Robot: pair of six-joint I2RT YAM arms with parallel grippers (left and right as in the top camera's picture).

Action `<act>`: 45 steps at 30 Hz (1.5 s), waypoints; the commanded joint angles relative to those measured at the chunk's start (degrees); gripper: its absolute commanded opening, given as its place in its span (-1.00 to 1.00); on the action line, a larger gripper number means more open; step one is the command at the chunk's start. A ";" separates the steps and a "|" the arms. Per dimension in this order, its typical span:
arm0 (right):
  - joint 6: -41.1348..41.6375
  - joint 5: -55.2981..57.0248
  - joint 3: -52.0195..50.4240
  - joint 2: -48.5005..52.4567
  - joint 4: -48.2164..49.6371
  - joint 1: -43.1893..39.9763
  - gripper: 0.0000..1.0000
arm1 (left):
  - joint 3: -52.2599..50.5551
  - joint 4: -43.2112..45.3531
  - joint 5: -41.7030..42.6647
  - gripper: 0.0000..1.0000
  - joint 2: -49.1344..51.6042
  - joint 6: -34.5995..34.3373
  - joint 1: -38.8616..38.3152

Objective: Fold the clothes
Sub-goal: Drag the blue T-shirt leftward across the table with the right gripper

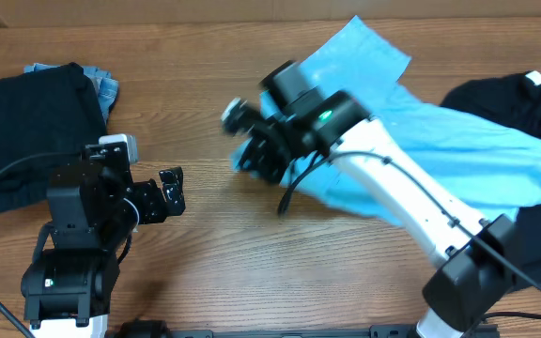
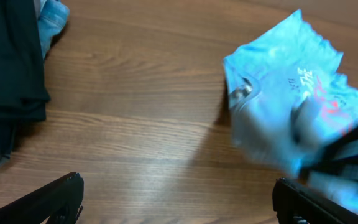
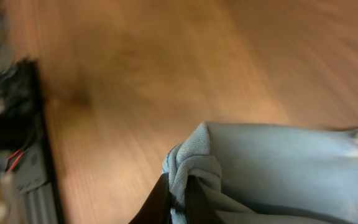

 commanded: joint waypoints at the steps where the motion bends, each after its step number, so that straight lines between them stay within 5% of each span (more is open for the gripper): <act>1: -2.03 0.85 0.66 -1.79 -1.81 4.33 -0.87 | 1.44 1.88 -1.22 1.00 -0.24 2.40 -0.11; 2: -1.99 2.40 0.66 -1.79 -2.69 4.48 -0.42 | 1.44 2.38 -1.20 1.00 -0.24 2.40 -0.11; 4: 4.59 13.14 0.68 -2.21 -2.64 2.60 -0.07 | 1.44 4.07 -1.14 1.00 -0.24 2.38 -0.11; 10: 30.49 40.52 0.68 -11.41 -0.02 -14.84 0.14 | 1.44 5.33 -0.96 1.00 -0.15 2.38 -0.11; 16: 33.90 18.99 0.52 -10.38 -10.10 -51.10 0.11 | 1.42 9.68 8.11 1.00 3.78 2.82 -1.33; 19: 32.68 16.15 0.42 -9.16 -14.12 -58.51 0.11 | 3.10 14.78 7.23 1.00 14.01 3.02 -8.37; 23: 31.58 16.15 0.42 -9.11 -15.91 -59.10 0.12 | 24.81 2.56 4.04 1.00 39.34 6.40 -16.57; 27: 31.41 16.11 0.42 -9.11 -17.11 -59.06 0.13 | 46.27 -3.98 5.25 1.00 62.69 7.39 -15.82; 43: 31.41 16.13 0.42 -9.11 -17.07 -59.06 0.13 | 49.22 4.20 -3.45 0.98 84.91 10.29 -15.91; 45: 31.41 16.13 0.42 -9.11 -17.03 -59.06 0.12 | 49.22 4.26 -2.89 0.27 85.24 10.32 -16.33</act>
